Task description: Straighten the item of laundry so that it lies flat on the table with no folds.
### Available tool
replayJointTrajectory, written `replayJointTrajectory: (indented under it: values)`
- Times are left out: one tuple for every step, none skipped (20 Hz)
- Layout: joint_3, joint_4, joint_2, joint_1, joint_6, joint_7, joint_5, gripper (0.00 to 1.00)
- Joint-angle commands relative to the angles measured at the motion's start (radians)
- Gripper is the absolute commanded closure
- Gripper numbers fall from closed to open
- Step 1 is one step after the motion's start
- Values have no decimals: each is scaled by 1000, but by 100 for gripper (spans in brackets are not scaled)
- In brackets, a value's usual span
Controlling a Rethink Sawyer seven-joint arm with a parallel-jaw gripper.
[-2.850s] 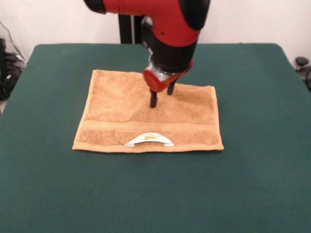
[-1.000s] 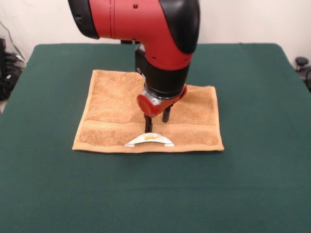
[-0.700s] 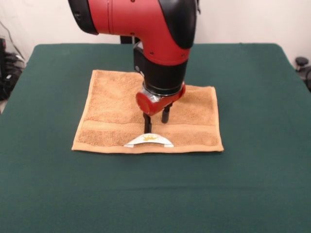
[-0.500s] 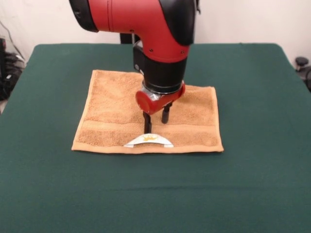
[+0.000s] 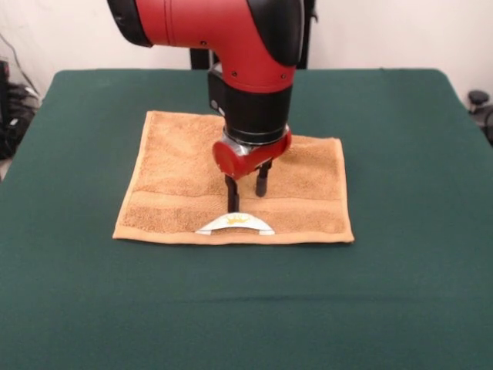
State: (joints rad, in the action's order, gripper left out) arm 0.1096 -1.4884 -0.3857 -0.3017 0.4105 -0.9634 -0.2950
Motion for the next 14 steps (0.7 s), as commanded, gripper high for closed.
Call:
replayJointTrajectory:
  values:
    - [135, -9, 130, -24, -253, -118, -80, 0]
    - [138, -8, 130, -28, -250, -112, -82, 0]
    - [140, -7, 130, -32, -247, -107, -85, 0]
    - [146, -3, 132, -37, -245, -100, -89, 0]
    - [152, 0, 134, -46, -243, -90, -95, 0]
    - [160, 7, 138, -52, -243, -81, -101, 0]
    - [165, 9, 138, -60, -240, -73, -106, 0]
    - [169, 16, 140, -65, -234, -67, -109, 0]
    - [176, 25, 143, -73, -224, -59, -111, 0]
    - [183, 35, 145, -79, -213, -50, -114, 0]
    - [193, 46, 147, -88, -199, -37, -118, 0]
    - [203, 60, 150, -96, -184, -27, -119, 0]
    - [213, 72, 151, -105, -169, -15, -121, 0]
    - [221, 89, 152, -110, -153, -5, -121, 0]
